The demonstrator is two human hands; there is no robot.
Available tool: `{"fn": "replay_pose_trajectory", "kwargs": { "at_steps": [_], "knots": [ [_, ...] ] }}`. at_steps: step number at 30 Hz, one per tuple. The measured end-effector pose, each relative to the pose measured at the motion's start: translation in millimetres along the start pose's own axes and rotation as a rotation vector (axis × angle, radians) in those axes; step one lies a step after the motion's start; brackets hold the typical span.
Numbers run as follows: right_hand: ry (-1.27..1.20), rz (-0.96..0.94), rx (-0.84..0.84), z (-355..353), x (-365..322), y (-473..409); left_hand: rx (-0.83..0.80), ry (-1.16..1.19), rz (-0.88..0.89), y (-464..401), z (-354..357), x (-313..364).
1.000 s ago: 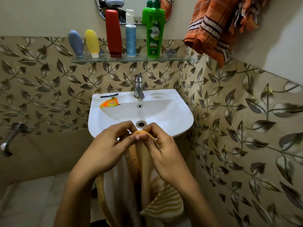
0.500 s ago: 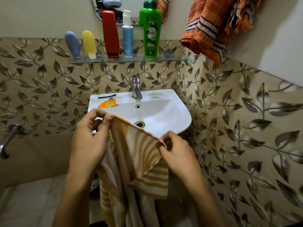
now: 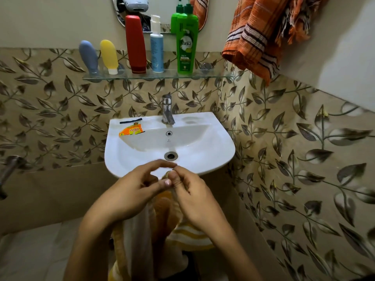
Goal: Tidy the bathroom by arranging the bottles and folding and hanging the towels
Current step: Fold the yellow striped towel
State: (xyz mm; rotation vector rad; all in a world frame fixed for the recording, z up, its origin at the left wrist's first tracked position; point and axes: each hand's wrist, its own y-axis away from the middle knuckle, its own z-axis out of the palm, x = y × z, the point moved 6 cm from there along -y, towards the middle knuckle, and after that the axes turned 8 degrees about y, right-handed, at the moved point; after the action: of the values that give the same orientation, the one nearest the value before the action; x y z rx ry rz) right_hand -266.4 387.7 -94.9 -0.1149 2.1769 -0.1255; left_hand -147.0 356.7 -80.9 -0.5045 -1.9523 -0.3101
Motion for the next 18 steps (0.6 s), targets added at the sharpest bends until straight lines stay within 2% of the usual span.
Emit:
{"fn": "replay_pose_trajectory", "kwargs": {
  "at_steps": [7,12,18],
  "knots": [
    [-0.047,0.000,-0.039,3.4,-1.4,-2.1,0.066,-0.040,-0.064,-2.1,-3.8,-7.4],
    [0.073,-0.026,-0.136,5.1,-0.6,1.1,0.305,-0.100,-0.013,1.5,-20.1,-2.8],
    [0.180,0.078,0.030,-20.4,12.4,3.0,0.565,0.014,0.050,8.6,-33.5,0.7]
  ]
}}
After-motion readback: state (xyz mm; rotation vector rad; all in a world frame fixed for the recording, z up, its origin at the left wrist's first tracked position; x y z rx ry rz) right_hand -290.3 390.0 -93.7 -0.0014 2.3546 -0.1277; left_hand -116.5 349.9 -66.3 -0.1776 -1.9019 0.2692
